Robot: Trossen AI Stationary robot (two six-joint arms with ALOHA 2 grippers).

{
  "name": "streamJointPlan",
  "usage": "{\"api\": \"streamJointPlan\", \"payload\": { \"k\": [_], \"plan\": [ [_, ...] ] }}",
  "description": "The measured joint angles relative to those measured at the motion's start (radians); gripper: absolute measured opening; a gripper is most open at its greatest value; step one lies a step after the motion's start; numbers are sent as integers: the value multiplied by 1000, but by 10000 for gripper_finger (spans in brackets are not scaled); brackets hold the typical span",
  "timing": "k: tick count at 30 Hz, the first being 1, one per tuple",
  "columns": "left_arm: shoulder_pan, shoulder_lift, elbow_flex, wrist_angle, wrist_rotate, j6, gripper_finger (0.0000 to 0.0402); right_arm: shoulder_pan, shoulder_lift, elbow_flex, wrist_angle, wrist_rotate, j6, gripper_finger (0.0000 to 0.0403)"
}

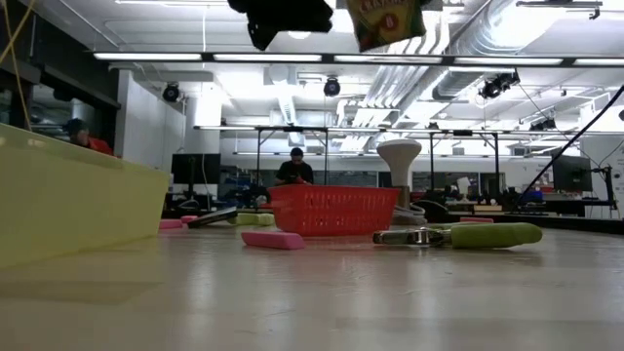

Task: Pick & Place School Supplies
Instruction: Put the yellow box of crayons into the yellow bin

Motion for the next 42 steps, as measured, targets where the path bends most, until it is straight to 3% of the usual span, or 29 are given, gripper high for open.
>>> {"api": "streamJointPlan", "payload": {
  "k": [24,33,42],
  "plan": [
    [-13,0,0,213,-1,105,82,21,0,0,121,-2,-3,25],
    [-14,0,0,213,-4,85,28,21,0,0,120,-9,1,25],
    [-14,0,0,212,-1,86,29,21,0,0,120,-20,-2,27]
  ]
}}
